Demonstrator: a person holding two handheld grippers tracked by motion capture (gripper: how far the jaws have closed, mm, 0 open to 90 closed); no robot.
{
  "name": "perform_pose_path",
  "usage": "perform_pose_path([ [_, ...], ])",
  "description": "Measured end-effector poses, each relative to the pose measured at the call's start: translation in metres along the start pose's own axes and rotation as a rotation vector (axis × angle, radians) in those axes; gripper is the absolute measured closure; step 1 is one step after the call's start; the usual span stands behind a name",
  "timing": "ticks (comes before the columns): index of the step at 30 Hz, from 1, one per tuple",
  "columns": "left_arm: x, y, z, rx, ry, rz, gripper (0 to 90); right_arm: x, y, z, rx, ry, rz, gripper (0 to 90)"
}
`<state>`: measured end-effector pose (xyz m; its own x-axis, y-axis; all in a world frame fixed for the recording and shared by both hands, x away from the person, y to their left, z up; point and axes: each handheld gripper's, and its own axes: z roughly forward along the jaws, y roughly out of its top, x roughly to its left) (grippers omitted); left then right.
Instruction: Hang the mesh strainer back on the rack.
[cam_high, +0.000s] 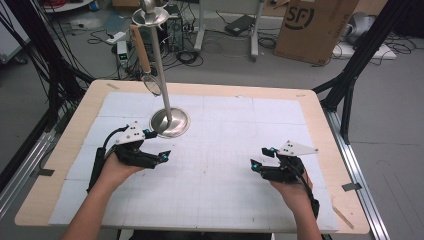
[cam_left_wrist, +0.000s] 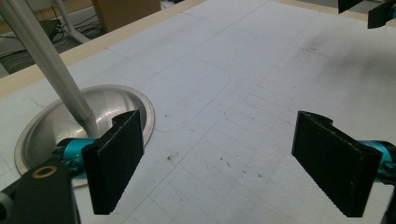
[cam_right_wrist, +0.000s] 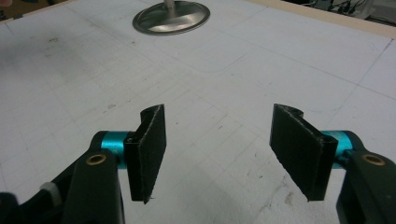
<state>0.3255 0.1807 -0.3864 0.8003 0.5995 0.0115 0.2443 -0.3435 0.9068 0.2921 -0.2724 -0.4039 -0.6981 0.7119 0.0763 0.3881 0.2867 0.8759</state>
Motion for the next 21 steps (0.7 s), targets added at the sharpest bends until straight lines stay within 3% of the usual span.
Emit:
perform_pose_path([
  [21, 0.0033, -0.0002, -0.0013, -0.012, 0.001, -0.019, 17.4, 0.0007, -0.0001, 0.0000, 0.007, -0.004, -0.002, 35.6],
])
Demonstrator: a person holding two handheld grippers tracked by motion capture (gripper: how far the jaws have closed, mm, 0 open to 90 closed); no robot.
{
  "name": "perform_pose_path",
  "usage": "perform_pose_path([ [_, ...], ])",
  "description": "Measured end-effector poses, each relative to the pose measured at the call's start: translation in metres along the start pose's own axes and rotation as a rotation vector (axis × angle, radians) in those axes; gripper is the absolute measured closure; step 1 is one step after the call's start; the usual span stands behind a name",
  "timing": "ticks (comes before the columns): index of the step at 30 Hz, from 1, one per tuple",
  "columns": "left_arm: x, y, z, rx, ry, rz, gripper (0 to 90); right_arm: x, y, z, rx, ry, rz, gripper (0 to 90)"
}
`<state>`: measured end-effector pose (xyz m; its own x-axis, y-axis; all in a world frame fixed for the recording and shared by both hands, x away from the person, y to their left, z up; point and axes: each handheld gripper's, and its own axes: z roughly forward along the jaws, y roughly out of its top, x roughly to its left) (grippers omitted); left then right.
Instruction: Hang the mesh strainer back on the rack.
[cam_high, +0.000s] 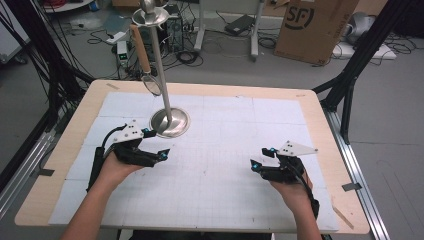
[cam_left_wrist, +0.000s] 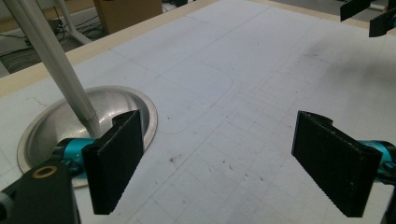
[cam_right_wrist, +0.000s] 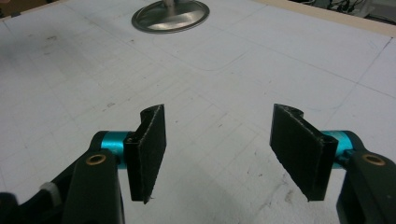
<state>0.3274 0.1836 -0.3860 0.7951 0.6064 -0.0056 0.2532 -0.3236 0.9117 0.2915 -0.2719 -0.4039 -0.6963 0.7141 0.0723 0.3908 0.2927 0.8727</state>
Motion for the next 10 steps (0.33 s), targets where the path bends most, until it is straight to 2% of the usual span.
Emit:
perform_pose_path([
  [4, 0.0012, -0.0005, 0.0004, 0.014, 0.006, -0.003, 17.4, 0.0000, 0.0000, -0.0001, -0.003, 0.001, -0.001, 35.6],
  [10, 0.0000, -0.0002, -0.0001, 0.000, 0.002, -0.006, 17.4, -0.0002, -0.0001, -0.0001, 0.001, -0.001, 0.001, 35.6],
])
